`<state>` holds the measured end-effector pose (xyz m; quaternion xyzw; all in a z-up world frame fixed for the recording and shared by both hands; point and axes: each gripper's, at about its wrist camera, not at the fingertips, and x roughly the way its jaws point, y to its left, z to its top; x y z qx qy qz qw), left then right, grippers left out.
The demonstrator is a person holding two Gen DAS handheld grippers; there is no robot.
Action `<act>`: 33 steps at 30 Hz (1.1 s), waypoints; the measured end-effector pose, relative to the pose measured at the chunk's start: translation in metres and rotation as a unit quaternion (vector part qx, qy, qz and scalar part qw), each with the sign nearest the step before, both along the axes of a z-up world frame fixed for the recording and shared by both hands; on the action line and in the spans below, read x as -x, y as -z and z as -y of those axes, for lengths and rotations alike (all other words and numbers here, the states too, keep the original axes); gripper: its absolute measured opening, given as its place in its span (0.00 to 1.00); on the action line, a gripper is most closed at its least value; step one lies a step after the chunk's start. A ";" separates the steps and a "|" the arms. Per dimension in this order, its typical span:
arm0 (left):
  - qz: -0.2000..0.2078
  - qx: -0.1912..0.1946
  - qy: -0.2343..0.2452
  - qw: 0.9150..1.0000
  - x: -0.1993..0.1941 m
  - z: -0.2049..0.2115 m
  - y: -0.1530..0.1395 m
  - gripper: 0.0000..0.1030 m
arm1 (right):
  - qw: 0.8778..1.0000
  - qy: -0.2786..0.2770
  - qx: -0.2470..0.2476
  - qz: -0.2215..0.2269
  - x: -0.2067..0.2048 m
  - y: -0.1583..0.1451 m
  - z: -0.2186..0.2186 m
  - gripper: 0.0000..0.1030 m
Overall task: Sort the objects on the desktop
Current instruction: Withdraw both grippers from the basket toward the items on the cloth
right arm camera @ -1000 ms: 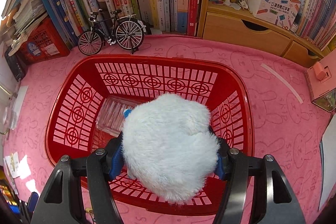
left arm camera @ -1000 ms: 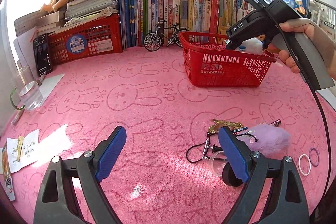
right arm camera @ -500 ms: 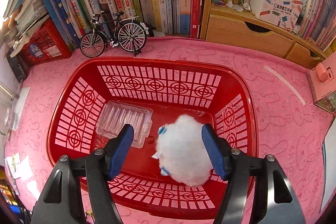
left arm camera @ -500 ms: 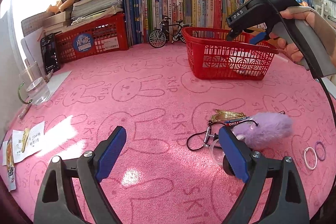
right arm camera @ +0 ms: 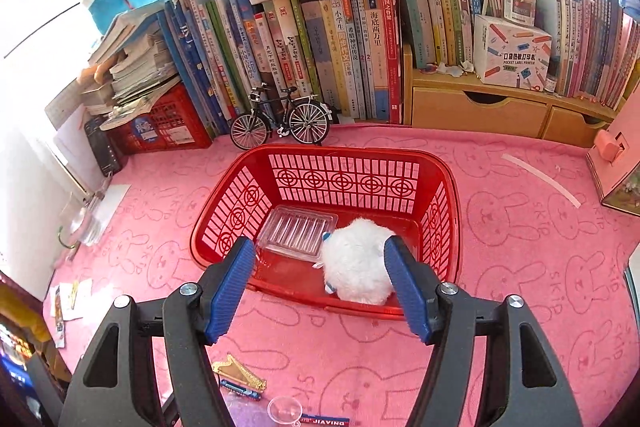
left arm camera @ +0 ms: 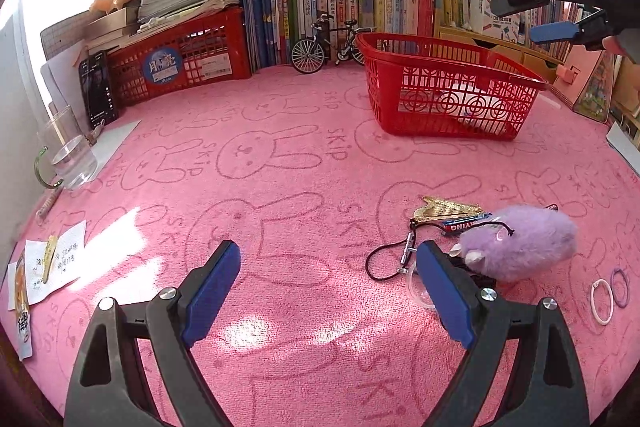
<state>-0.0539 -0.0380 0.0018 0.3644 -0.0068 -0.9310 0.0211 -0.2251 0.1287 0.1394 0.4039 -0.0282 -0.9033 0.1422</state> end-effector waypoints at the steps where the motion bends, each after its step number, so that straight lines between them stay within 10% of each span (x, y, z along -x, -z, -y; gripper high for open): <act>1: 0.003 -0.003 -0.002 1.000 0.001 0.001 0.001 0.88 | 1.000 -0.006 -0.001 -0.009 -0.009 -0.003 -0.001 0.66; 16: 0.049 -0.025 -0.028 0.998 0.014 0.015 0.010 0.88 | 0.992 -0.019 -0.065 -0.107 -0.152 0.007 -0.020 0.73; 33: 0.069 -0.027 -0.043 0.996 0.021 0.019 0.013 0.93 | 0.995 0.056 -0.033 -0.073 -0.208 0.068 -0.071 0.73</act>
